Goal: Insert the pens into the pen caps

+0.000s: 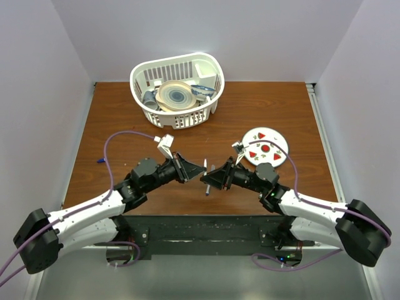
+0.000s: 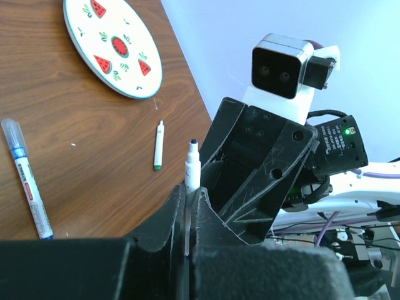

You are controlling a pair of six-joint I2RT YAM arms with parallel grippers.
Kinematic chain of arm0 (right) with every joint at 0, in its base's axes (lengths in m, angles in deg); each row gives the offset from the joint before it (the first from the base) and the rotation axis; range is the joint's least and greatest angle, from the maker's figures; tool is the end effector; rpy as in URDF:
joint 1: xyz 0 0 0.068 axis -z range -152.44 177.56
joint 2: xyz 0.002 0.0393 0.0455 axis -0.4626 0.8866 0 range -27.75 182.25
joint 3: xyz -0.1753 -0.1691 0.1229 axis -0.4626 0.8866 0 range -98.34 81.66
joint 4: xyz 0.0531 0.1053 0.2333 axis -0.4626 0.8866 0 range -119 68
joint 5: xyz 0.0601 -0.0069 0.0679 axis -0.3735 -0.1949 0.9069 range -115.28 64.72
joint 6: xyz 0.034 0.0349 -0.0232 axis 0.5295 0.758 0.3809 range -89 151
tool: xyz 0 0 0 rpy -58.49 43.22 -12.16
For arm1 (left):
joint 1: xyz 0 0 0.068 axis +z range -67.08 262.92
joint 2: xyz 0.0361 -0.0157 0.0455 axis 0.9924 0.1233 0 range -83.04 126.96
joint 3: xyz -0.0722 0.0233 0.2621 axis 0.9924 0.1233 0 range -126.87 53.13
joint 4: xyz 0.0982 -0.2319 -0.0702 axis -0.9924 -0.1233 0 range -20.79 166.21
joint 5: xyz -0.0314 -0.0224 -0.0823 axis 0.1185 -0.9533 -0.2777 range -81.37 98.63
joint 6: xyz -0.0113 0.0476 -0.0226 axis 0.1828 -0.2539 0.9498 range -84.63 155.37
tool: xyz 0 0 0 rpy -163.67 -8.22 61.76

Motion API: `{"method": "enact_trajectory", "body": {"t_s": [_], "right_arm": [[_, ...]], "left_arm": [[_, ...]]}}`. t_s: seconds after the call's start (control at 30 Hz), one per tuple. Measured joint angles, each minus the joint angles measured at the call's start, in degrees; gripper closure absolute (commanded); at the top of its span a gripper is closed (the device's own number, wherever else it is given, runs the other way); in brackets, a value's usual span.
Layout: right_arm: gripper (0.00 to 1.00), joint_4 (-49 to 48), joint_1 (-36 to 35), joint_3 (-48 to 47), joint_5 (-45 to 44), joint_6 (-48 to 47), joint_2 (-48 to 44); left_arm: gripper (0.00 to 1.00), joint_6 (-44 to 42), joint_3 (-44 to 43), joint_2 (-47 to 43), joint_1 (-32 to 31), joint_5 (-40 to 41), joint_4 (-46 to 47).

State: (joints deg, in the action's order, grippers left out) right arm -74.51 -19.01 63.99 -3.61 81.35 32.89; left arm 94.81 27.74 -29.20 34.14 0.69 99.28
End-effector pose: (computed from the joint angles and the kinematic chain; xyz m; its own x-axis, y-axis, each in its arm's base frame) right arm 0.1401 0.1671 0.2252 -0.6955 0.3063 -0.6500 -0.6159 0.2119 0.7588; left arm 0.1393 -0.1664 0.2525 -0.7510 -0.4371 -0.4950 0.3716 0.3399 -0.8639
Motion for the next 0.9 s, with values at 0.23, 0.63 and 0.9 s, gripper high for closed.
{"method": "enact_trajectory", "body": {"t_s": [0.23,0.63,0.9], "right_arm": [[1.00,-1.49,-0.11,-0.24,-0.98,0.37,-0.02],[1.00,4.76,-0.46,0.35,-1.92,-1.55,-6.36],[1.00,25.03,-0.46,-1.20,-3.52,-6.97,-16.57]], "left_arm": [[0.73,-0.22,0.26,-1.51,0.00,0.20,0.22],[0.07,-0.42,-13.86,-1.88,0.61,16.26,-23.93],[0.16,10.73,-21.00,-0.28,11.93,35.17,-45.57]]}}
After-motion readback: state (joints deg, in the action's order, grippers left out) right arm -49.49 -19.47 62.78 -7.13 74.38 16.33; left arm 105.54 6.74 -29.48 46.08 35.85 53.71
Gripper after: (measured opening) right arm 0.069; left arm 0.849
